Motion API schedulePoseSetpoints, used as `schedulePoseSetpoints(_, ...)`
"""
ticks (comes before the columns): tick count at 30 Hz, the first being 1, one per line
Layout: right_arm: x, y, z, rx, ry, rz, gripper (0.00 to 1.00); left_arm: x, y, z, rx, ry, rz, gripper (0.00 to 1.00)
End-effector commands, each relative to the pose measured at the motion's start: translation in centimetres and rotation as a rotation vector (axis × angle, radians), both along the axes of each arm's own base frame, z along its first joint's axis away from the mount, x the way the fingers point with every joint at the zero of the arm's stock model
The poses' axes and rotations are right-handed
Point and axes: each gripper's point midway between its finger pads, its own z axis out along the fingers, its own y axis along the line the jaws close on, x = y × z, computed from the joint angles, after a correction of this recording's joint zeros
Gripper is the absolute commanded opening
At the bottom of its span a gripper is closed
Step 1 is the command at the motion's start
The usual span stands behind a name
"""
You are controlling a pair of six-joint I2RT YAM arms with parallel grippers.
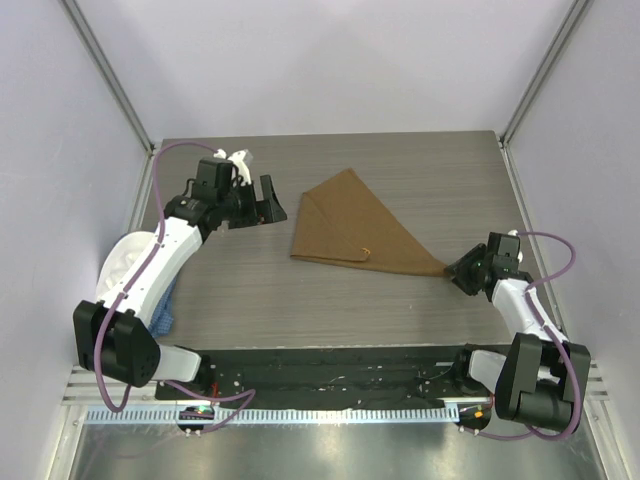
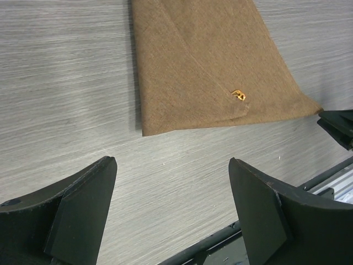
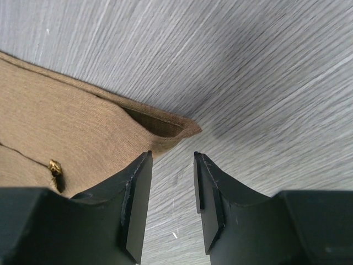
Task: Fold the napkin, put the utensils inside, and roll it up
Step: Fold the napkin
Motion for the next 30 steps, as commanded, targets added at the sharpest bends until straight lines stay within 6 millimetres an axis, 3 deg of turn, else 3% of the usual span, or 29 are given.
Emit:
schedulePoseSetpoints(1,0.8,-0.5,-0.1,-0.009,-0.029,-0.027,0.43,-0.1,0.0,0.2,-0.022,-0.008,-0.027,0.88)
schedulePoseSetpoints(10,0.9,-1.0,-0.8,-0.034,-0.021,-0.036,0.43,-0.2,0.2,0.4,-0.037,-0.011,-0.019,0.88)
schedulePoseSetpoints(23,1.9,-0.6,1.5,-0.012,-0.101,-0.031,0.45,-0.3,0.2,0.4,-0.051,-0.009,-0.02,0.88)
schedulePoseSetpoints(30,1.7,-0.9,0.4,-0.024,-0.066,-0.028,0.45,-0.2,0.2,0.3,-0.057,-0.007,-0.022,0.88)
